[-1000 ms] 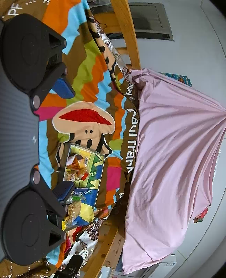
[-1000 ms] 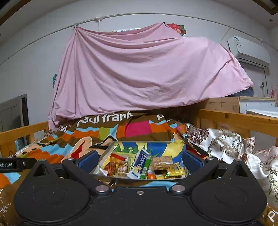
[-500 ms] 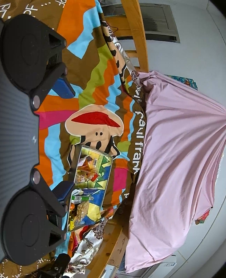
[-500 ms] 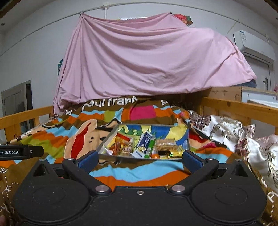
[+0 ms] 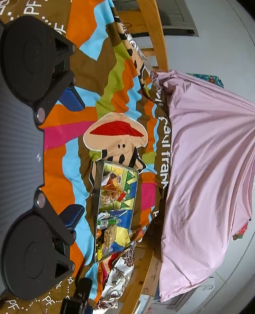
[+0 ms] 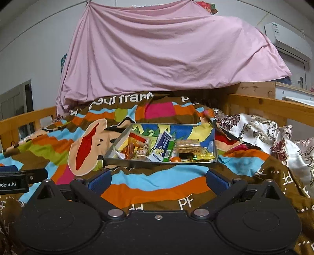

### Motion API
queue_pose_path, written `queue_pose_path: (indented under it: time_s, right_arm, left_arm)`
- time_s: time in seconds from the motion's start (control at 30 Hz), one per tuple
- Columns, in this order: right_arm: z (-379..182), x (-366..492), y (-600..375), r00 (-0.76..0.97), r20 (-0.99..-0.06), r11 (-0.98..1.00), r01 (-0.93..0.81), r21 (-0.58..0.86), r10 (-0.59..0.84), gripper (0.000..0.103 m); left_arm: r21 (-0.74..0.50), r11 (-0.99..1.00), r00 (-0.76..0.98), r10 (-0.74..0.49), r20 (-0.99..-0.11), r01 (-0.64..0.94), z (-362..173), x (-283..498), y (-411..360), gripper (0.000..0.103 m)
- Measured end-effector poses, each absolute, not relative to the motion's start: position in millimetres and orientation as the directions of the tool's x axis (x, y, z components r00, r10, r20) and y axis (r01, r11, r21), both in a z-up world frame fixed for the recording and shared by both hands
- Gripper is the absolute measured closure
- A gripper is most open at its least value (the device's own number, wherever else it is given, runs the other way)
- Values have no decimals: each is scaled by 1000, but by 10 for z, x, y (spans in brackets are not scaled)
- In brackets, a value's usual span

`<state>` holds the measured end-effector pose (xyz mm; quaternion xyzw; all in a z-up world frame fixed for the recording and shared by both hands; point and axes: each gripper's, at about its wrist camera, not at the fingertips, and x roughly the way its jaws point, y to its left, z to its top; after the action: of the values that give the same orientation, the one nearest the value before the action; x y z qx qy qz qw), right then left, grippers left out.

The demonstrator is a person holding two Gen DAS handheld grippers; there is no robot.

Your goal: Organize snacks

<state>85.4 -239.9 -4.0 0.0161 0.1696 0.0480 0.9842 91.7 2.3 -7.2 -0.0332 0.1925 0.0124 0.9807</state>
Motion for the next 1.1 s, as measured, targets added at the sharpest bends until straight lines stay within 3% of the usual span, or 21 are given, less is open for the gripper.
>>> queue_pose_path:
  time_s: [1.1]
  right_arm:
    - [-166,939,-2246,921,-373,992,-123,-13,109,1]
  left_arm:
    - [-45,998,913,30,-407,-53,-290,971,105,0]
